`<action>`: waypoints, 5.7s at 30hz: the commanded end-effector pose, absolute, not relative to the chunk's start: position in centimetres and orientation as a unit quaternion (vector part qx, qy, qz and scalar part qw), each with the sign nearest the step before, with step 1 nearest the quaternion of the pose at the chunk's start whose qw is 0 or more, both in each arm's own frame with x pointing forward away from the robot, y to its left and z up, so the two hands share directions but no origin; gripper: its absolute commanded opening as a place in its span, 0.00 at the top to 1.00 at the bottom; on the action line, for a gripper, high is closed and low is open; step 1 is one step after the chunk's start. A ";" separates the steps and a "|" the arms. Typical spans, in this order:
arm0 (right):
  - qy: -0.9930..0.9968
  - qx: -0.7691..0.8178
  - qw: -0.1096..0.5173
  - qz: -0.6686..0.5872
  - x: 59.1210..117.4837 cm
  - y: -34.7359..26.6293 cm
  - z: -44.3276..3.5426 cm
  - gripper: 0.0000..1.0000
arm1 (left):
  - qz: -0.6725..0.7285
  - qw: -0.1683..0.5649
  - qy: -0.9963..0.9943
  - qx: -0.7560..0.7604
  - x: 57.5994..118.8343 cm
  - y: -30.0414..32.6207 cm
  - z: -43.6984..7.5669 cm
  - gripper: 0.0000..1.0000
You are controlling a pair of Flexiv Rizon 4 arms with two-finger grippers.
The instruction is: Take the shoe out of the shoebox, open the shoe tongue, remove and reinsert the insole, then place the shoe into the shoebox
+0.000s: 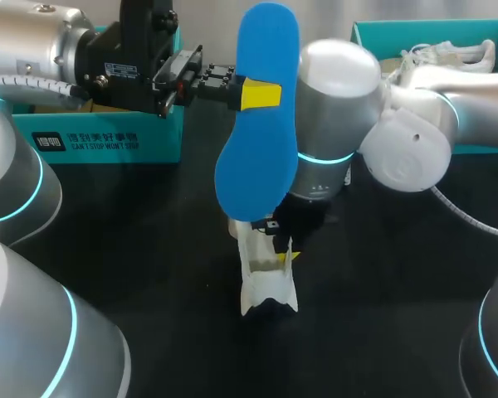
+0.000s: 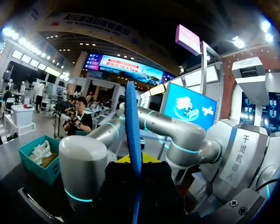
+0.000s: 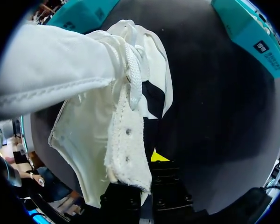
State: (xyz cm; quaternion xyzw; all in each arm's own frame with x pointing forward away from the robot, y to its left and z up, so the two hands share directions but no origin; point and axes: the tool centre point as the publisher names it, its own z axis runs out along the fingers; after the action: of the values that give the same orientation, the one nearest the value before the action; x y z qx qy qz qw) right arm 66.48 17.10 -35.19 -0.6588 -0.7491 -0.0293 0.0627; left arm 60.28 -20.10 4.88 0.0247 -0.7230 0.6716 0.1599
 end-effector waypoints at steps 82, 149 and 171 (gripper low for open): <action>-0.729 -0.618 0.116 -0.269 66.9 11.5 -26.0 0.00 | 0.672 0.161 -0.723 0.024 60.4 -20.2 4.9 1.00; -0.560 -0.493 0.463 -0.478 72.4 15.2 -16.3 0.00 | 0.726 0.040 -0.679 -0.098 62.7 -18.3 2.8 1.00; -0.556 -0.494 0.466 -0.479 72.3 15.2 -16.3 0.00 | 0.738 -0.096 -0.625 -0.237 64.6 -17.6 1.7 1.00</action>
State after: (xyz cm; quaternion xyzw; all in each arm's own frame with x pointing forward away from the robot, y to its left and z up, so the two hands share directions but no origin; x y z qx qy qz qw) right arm 72.29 14.96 -16.30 -0.4930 -0.5560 -0.4796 0.4666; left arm 64.21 -17.57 2.17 -0.2099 -0.6354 0.7397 -0.0709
